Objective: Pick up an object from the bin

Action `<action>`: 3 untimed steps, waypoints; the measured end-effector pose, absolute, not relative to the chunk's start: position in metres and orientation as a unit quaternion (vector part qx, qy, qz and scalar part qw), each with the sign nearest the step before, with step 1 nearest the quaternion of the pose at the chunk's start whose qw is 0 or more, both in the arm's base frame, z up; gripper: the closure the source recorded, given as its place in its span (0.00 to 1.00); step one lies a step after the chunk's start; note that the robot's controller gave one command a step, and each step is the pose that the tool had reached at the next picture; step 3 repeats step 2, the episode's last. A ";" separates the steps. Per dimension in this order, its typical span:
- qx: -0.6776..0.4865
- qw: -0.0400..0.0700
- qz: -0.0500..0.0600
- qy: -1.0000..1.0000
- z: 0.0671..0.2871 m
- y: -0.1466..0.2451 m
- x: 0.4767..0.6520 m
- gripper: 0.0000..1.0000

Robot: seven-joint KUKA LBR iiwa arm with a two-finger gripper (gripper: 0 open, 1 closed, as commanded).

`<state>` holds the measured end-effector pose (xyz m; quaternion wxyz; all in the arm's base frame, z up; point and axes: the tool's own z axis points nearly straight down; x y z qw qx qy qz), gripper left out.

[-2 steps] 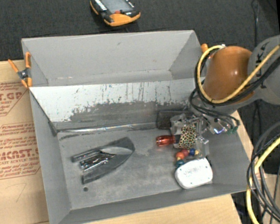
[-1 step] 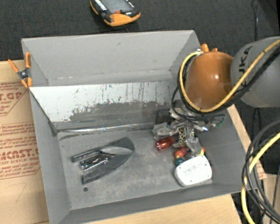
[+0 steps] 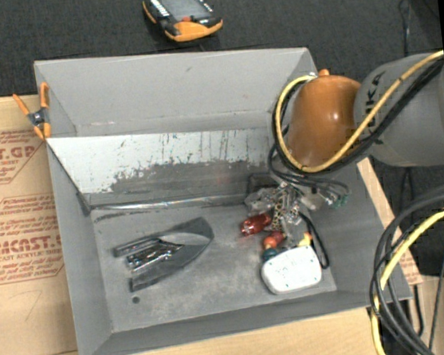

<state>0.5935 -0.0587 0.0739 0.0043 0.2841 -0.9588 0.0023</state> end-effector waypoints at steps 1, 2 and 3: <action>0.284 0.004 0.002 -0.959 0.074 -0.059 0.593 1.00; 0.283 0.007 -0.001 -0.959 0.086 -0.057 0.590 1.00; 0.283 0.007 -0.001 -0.959 0.086 -0.057 0.590 1.00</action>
Offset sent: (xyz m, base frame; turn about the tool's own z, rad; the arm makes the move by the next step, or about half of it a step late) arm 0.0001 -0.0001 0.0697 0.0002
